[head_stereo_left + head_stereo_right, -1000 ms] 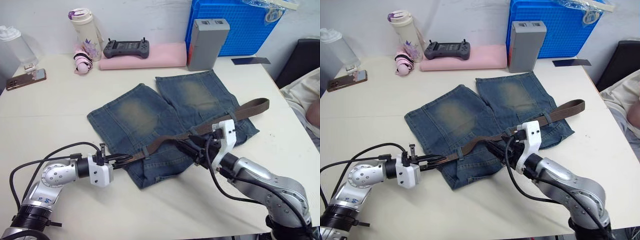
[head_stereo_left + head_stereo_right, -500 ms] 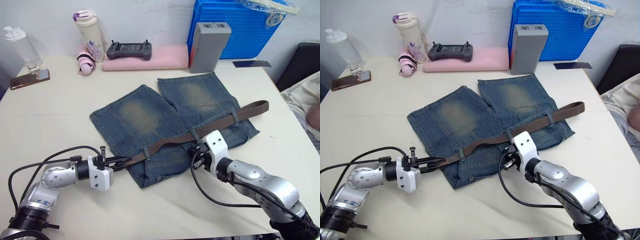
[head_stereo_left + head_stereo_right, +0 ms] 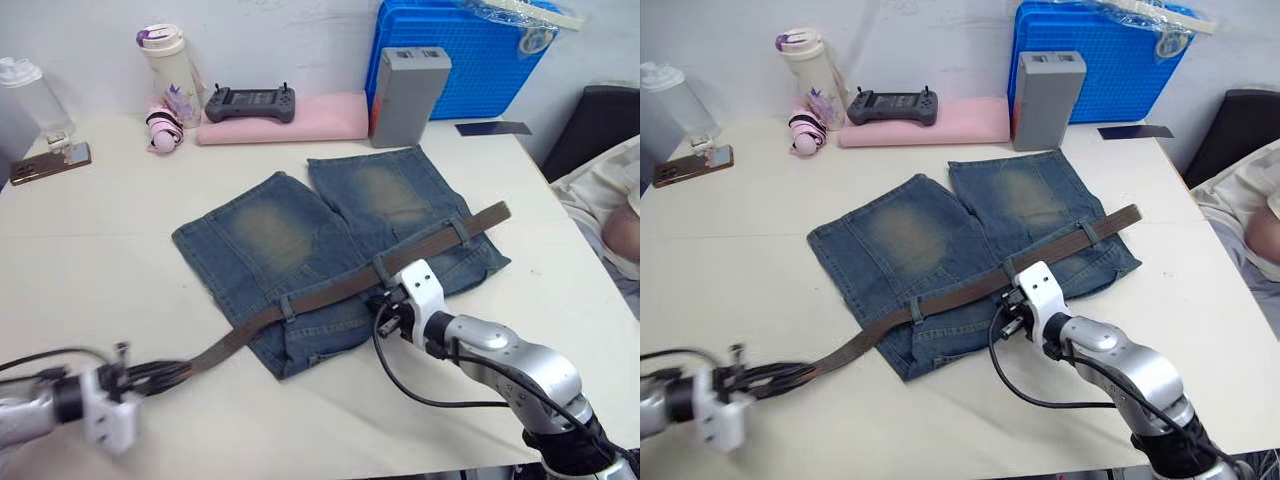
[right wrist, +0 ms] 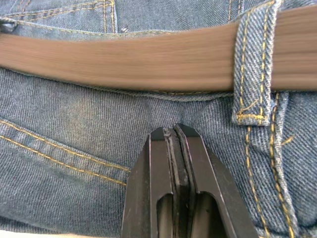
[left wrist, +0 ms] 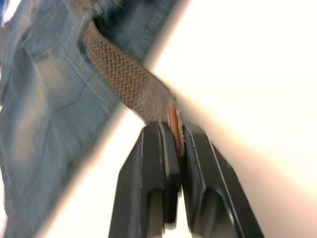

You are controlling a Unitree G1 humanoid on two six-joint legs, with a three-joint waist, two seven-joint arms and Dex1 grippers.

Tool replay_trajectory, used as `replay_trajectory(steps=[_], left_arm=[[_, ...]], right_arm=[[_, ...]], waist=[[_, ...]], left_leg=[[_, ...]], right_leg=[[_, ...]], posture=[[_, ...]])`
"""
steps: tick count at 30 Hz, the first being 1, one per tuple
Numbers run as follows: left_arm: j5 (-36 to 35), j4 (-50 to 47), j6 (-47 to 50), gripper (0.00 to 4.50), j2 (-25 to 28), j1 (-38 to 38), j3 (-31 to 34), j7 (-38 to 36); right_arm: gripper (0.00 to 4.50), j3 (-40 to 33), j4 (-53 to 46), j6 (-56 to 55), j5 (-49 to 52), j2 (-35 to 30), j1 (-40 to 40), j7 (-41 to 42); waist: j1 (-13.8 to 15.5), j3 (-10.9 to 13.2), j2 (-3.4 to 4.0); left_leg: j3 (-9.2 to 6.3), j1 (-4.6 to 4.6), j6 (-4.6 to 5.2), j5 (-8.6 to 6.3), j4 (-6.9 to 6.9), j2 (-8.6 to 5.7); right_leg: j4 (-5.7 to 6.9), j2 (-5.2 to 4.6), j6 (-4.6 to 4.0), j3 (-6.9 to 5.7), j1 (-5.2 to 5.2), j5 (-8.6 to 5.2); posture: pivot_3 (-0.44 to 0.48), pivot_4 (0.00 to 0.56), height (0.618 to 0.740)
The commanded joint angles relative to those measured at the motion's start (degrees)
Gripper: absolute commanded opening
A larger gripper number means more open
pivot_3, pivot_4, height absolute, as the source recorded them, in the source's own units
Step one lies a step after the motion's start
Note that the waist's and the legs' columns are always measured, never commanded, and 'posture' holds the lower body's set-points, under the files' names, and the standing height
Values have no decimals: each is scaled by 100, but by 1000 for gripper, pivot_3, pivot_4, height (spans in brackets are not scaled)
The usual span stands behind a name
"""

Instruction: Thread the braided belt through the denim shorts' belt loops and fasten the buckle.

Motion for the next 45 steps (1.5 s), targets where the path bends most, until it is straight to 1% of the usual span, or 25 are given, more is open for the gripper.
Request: replay_trajectory(steps=[1,4,7,10,13,15,16,17,18,20,23,24,25,26,27,29,31,32,34,36,37,39,41,45], left_arm=[[63,1622,-1043,0,444,594,747,-9],[135,2293,-1434,0,656,618,777,119],[221,2641,-1657,0,772,540,665,217],[304,2688,-1677,0,770,362,512,334],[197,2519,-1646,0,781,215,362,475],[-85,2343,-1503,927,832,186,234,535],[-183,2232,-1434,1198,886,169,168,539],[-245,2129,-1380,1657,934,138,121,545],[-323,1925,-1305,2056,979,50,99,569],[-440,1627,-1168,3011,1033,-69,76,597],[-679,806,-650,4474,1089,-204,44,598],[-839,245,-347,4500,1118,-177,-53,579],[-950,-151,-122,4500,1127,-143,-107,550],[-1139,-702,282,4500,1124,-84,-260,494],[-1271,-1088,593,4500,1109,-38,-347,440],[-1677,-2102,1630,4500,1103,-64,-771,331],[-2024,-2910,2682,4500,1006,-310,-1241,278],[-2220,-3278,3278,4500,899,-575,-1572,254],[-2533,-3816,4350,4500,587,-1230,-2238,99],[-2708,-4004,5216,4500,157,-1914,-2755,-87],[-2722,-4003,5590,4500,-85,-2240,-2978,-184],[-2621,-3851,6065,4500,-662,-2852,-3398,-344],[-2435,-3623,6360,4500,-1133,-3283,-3723,-594],[-1555,-2870,6362,4500,-1907,-3804,-4278,-763]], right_arm=[[44,88,317,307,-224,44,63,51],[44,106,296,341,-289,114,68,118],[44,130,283,384,-353,204,49,169],[44,129,266,422,-406,268,21,219],[44,61,247,501,-399,342,-6,260],[0,17,223,543,-389,382,-23,275],[322,-30,207,574,-389,412,-23,259],[697,-71,191,609,-387,431,-28,253],[945,-130,175,650,-359,454,-24,256],[1878,-219,161,712,-340,501,-20,266],[3407,-269,155,749,-376,505,-45,320],[3773,-318,128,779,-347,504,-52,344],[4247,-358,110,806,-326,508,-58,361],[4431,-435,67,850,-276,505,-70,385],[4431,-489,41,883,-242,502,-83,402],[4431,-623,-46,942,-139,433,-119,512],[4431,-778,-207,1078,37,351,-186,651],[4431,-958,-339,1212,238,293,-241,756],[4431,-1399,-570,1518,731,181,-380,959],[4431,-1787,-737,1834,1237,74,-542,1118],[4431,-1983,-779,1994,1490,71,-641,1126],[4431,-2424,-786,2301,2077,171,-876,1047],[4431,-2692,-780,2558,2496,225,-1089,895],[4431,-2886,-799,2700,2841,120,-1252,638]], waist=[[16,-5,2],[57,-26,-4],[35,-36,-21],[15,-36,-20],[-3,-38,-20],[-1,-38,-21],[-2,-38,-21],[-3,-39,-23],[1,-40,-24],[11,-41,-26],[12,-41,-27],[12,-41,-26],[14,-41,-26],[15,-41,-26],[16,-38,-21],[23,-31,-10],[28,-28,-5],[34,-23,2],[77,8,54],[136,23,79],[152,26,78],[168,29,81],[163,30,72],[174,28,68]], left_leg=[[0,-1,1,-1,0,0],[-2,0,1,-1,-2,3],[0,-2,-2,-5,-4,6],[1,-2,-1,-3,-21,7],[7,1,-8,4,-46,7],[8,4,-10,8,-56,7],[9,4,-10,9,-58,7],[10,5,-10,9,-59,7],[10,5,-11,10,-59,7],[9,5,-11,11,-59,7],[11,5,-9,12,-57,6],[11,5,-9,12,-58,6],[11,5,-9,12,-58,4],[10,3,-8,12,-59,4],[11,3,-8,12,-59,4],[11,1,-8,13,-60,0],[9,-3,-25,24,-60,-3],[8,-3,-25,25,-60,-6],[9,-6,-21,26,-58,-12],[13,-10,-16,30,-60,-19],[14,-11,-21,33,-63,-19],[13,-11,-33,39,-68,-8],[16,-15,-43,46,-64,-10],[25,-9,-47,57,-71,-5]], right_leg=[[2,0,-3,0,-4,-2],[6,-2,-9,-7,-10,-4],[5,-6,-11,-3,-9,-3],[5,-6,-17,-5,-14,-6],[5,-5,-20,-4,-20,-8],[3,-4,-20,-6,-21,-8],[2,-4,-21,-6,-21,-8],[3,-4,-20,-5,-21,-8],[3,-4,-21,-5,-21,-8],[2,-4,-21,-6,-20,-8],[0,-6,-20,-4,-17,-7],[-1,-6,-20,-3,-16,-6],[-3,-8,-19,-3,-16,-6],[-4,-8,-19,-3,-16,-6],[-5,-8,-19,-3,-15,-6],[-8,-10,-18,-4,-15,-5],[-12,-11,-16,-6,-14,-4],[-13,-12,-14,-6,-13,-3],[-17,-17,-7,-6,-10,0],[-14,-22,-2,-6,-16,2],[-8,-17,-1,-8,-19,2],[-2,2,-1,-9,-19,2],[9,13,1,-11,-21,3],[5,22,1,-7,-19,3]], posture=[[0,150,712],[0,150,712],[0,150,712],[0,150,712],[0,150,712],[0,150,712],[0,150,712],[0,150,712],[0,150,712],[0,150,712],[0,150,712],[0,150,712],[0,150,712],[0,150,712],[0,150,712],[0,150,712],[0,150,712],[0,150,712],[0,150,712],[0,150,712],[0,150,712],[0,150,712],[0,150,712],[0,150,712]])
